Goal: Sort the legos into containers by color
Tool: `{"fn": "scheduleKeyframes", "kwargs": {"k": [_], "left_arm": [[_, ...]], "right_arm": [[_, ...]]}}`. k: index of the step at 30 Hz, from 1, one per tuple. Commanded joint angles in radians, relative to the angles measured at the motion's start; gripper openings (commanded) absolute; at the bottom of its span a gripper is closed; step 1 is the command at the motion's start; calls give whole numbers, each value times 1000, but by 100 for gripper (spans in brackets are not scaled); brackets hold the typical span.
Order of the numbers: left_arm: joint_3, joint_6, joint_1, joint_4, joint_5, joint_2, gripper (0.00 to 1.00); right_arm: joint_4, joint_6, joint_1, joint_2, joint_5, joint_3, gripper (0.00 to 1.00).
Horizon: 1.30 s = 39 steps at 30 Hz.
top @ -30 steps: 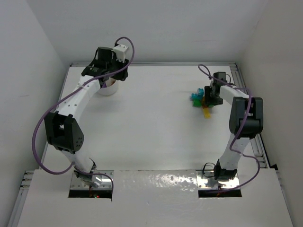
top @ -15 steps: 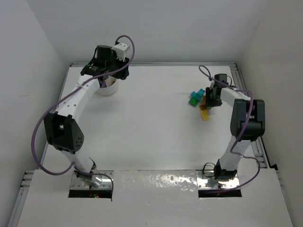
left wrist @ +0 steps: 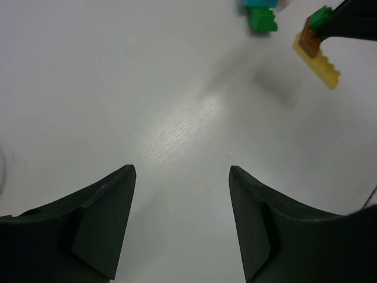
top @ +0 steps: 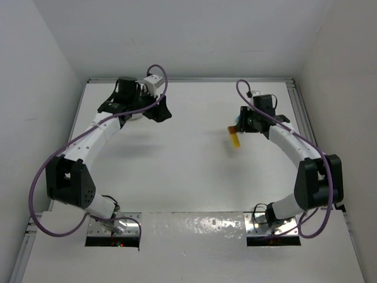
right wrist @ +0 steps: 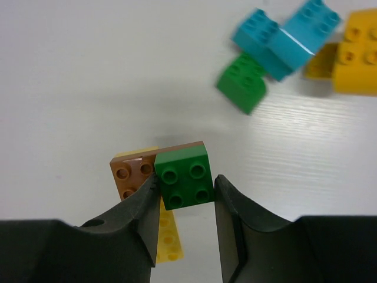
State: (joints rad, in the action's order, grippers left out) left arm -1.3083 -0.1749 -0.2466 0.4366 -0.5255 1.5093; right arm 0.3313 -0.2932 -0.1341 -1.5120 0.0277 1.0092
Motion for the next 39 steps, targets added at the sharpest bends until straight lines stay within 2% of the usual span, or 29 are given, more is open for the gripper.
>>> {"fn": "scheduleKeyframes", "kwargs": {"k": [1,3,6,11,19,26,29,31,32,34,35,39], "left_arm": [[39,115,-6,-156,-131,-75,63],[93,158,-10,-223,-149,-96,67],[170,259,-28,-305,-153,-110,70],[242,344,-109,-391,-111,-101,73],[247,382,-178,-472,-79,-58,75],[247,417,-200,-518,-62,-17,72],[233,416,-210,-519,-58,14,66],[231,419,-215,-526,-50,26,58],[233,420,-215,-526,-38,29,45],[231,426,-215,-527,-31,32,33],[231,430,-217,-530,-22,34,22],[225,459,-217,-541,1,31,3]], "right_arm": [[-110,-194,-77,59,-20,-4,0],[-158,-256,-111,67,-25,3,0],[-239,-439,-179,65,-47,22,0],[-307,-572,-309,35,-150,91,0],[-325,-650,-412,27,-299,121,0],[-357,-702,-440,26,-299,124,0],[-373,-709,-453,23,-293,131,0],[-377,-712,-455,24,-288,134,0],[-377,-712,-455,24,-282,135,0],[-377,-712,-460,29,-273,132,0],[-379,-712,-457,30,-266,131,0],[-397,-716,-460,39,-255,109,0]]}}
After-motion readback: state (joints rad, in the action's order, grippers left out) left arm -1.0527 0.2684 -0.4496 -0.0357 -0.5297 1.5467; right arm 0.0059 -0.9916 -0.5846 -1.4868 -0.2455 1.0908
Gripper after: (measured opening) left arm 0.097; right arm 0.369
